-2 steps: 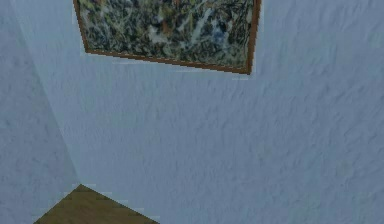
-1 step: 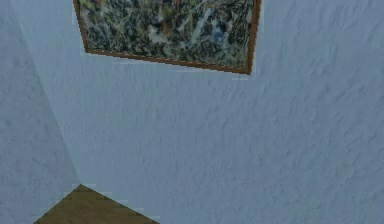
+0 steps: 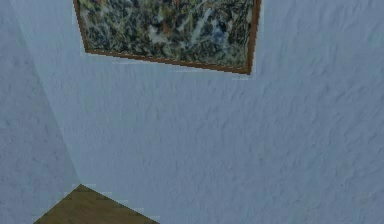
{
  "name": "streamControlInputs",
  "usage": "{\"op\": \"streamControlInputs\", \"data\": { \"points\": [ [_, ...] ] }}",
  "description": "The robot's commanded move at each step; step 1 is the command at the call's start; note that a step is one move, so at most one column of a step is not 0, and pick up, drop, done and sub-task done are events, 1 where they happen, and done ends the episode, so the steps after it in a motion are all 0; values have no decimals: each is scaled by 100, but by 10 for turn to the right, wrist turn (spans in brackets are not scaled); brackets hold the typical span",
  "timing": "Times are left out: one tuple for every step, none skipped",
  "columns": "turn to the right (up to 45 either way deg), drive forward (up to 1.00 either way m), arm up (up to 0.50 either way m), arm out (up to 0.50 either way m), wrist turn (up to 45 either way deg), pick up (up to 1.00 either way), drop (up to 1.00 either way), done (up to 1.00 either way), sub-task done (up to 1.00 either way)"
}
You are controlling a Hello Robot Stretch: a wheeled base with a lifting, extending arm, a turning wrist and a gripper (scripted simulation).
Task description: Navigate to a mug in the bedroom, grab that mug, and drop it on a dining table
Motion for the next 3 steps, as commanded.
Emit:
{"op": "streamControlInputs", "data": {
  "points": [
    [0, 0, 0, 16, 0, 0, 0, 0, 0],
    [0, 0, 0, 0, 450, 0, 0, 0, 0],
    [0, 0, 0, 0, 450, 0, 0, 0, 0]
  ]
}}
